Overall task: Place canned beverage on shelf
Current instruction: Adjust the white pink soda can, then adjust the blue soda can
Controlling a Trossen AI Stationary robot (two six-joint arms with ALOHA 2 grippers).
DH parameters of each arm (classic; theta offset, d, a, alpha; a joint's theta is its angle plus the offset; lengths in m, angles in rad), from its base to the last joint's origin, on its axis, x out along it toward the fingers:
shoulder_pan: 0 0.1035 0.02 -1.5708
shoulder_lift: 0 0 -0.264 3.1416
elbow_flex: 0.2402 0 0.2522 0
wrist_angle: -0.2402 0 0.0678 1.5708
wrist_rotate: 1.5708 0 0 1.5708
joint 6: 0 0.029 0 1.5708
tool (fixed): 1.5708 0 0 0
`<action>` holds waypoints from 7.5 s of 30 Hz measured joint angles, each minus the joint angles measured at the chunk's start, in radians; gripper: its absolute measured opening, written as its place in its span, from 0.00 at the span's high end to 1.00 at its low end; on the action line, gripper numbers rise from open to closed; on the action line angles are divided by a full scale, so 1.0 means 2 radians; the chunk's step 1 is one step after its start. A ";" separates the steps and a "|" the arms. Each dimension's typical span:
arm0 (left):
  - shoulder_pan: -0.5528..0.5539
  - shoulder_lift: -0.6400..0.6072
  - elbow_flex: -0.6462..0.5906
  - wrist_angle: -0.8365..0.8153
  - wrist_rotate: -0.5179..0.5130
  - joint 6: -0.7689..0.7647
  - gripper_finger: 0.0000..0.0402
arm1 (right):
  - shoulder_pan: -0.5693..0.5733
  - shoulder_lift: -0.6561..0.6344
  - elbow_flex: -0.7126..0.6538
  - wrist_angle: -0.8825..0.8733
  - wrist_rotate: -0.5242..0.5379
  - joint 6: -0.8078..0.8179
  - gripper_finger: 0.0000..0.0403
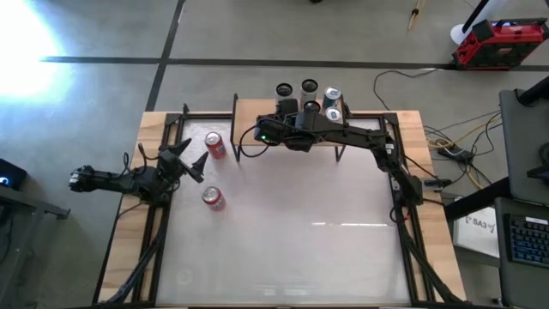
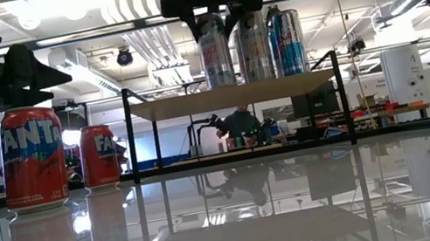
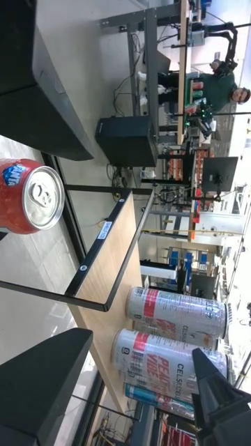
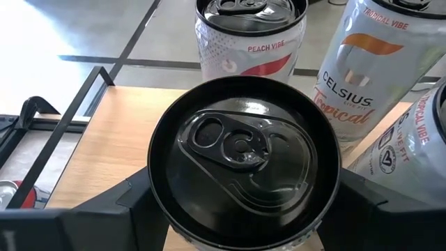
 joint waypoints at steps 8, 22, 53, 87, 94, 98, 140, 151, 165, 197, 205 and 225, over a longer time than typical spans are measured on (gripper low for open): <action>0.000 0.000 0.000 0.000 0.000 0.000 0.01 | 0.000 0.000 0.000 0.002 0.000 0.000 0.35; 0.000 0.000 0.000 0.000 0.000 0.000 0.01 | 0.001 0.000 0.000 0.003 0.000 -0.001 0.33; 0.000 0.000 0.000 0.000 0.000 0.000 0.01 | 0.037 -0.106 0.000 -0.047 -0.062 -0.008 0.01; 0.000 0.001 0.000 0.000 0.000 0.000 0.01 | 0.082 -0.324 -0.233 -0.082 -0.160 0.043 0.01; 0.000 0.001 0.000 0.000 0.000 0.000 0.01 | 0.081 -0.403 -0.377 0.016 -0.153 0.046 0.01; 0.000 0.001 0.000 0.000 0.000 0.000 0.01 | 0.081 -0.457 -0.456 0.101 -0.154 0.035 0.01; 0.000 0.001 0.000 0.000 0.000 0.000 0.01 | -0.095 -0.273 -0.178 -0.140 -0.406 -0.009 0.01; 0.000 0.001 0.000 0.000 0.000 0.000 0.01 | -0.112 -0.273 -0.181 -0.139 -0.320 -0.089 0.01; 0.000 0.001 0.000 0.000 0.000 0.000 0.01 | -0.115 -0.235 -0.179 -0.131 -0.266 -0.107 0.01; 0.000 0.001 0.000 0.000 0.000 0.000 0.01 | -0.129 -0.208 -0.175 -0.121 -0.249 -0.092 0.01; 0.000 0.001 0.000 0.000 0.000 0.000 0.01 | -0.129 -0.208 -0.175 -0.125 -0.249 -0.092 0.11; 0.000 0.001 0.000 0.000 0.000 0.000 0.01 | -0.129 -0.209 -0.175 -0.137 -0.253 -0.106 0.37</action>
